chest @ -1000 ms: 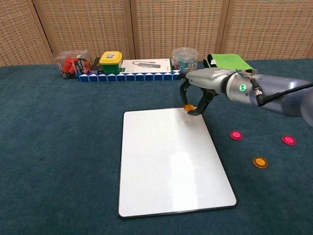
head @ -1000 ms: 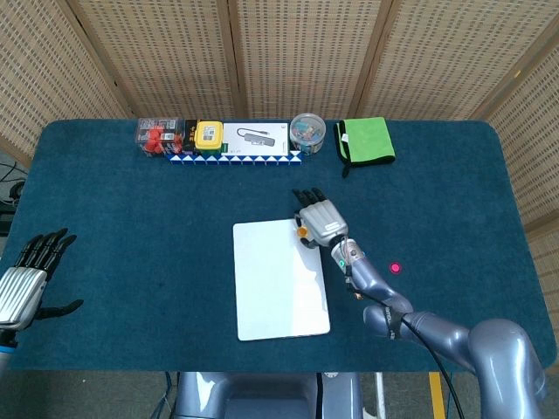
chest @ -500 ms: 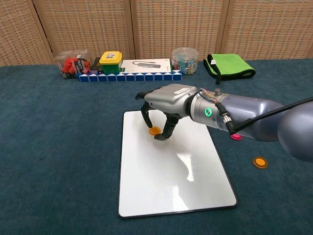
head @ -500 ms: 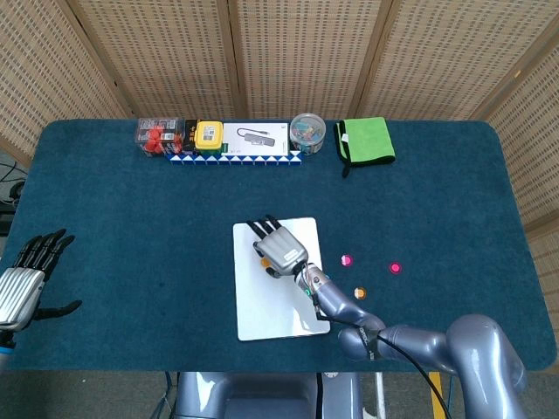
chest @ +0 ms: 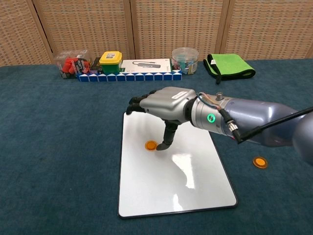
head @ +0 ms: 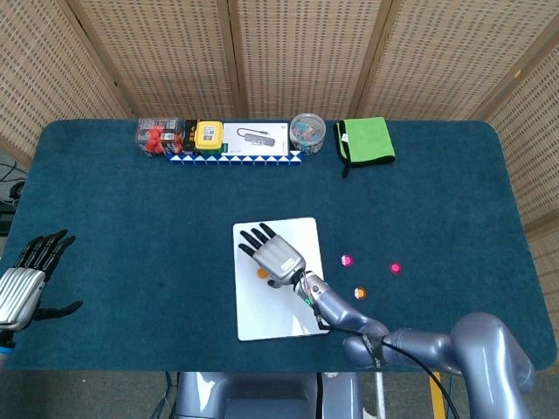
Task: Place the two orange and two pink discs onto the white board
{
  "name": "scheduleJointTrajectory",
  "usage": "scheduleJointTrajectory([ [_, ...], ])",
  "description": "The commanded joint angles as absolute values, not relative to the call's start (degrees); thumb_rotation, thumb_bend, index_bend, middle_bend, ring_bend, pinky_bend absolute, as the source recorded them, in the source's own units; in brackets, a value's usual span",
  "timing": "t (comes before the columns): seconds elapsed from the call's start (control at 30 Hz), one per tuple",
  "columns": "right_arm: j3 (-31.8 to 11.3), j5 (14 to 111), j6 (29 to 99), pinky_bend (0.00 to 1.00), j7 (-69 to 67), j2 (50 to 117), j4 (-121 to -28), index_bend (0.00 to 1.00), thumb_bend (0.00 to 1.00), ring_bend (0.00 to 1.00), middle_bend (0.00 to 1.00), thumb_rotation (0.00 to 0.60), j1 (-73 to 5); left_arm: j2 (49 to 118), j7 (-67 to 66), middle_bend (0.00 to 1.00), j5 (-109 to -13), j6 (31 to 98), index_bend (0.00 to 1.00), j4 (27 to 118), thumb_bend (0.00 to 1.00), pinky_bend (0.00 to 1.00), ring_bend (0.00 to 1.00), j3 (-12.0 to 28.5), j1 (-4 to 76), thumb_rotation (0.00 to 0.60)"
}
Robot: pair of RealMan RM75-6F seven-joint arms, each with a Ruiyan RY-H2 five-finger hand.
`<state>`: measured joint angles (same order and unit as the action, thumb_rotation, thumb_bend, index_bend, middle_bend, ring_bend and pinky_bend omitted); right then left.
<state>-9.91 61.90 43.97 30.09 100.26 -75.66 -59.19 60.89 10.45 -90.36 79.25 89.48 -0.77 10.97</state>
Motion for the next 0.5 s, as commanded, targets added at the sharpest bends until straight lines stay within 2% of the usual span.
scheduleJointTrajectory([
  [0.03,-9.1,62.5,45.4,0.00,30.3,97.4,-78.1,0.08,0.23,0.00,0.00,0.600,-58.0,60.8,10.5,0.00,-90.3,79.2,0.00,89.5,0.00,0.00,0.00,-0.8,11.0,0.600],
  [0.1,-8.0,63.1,46.4,0.00,30.4,95.0,-80.0,0.09,0.23,0.00,0.00,0.600,-56.7,60.8,10.6,0.00,-90.3,79.1,0.00,89.6,0.00,0.00,0.00,-0.8,11.0,0.600],
  [0.37,-0.1,71.5,52.4,0.00,28.4,85.5,-85.2,0.30,0.23,0.00,0.00,0.600,-49.6,60.6,10.6,0.00,-90.3,78.6,0.00,90.0,0.00,0.00,0.00,-0.9,11.2,0.600],
  [0.5,2.4,74.0,53.7,0.00,25.5,82.5,-86.8,0.34,0.23,0.00,0.00,0.600,-46.9,60.6,10.4,0.00,-90.4,78.5,0.00,90.1,0.00,0.00,0.00,-0.9,11.4,0.600],
])
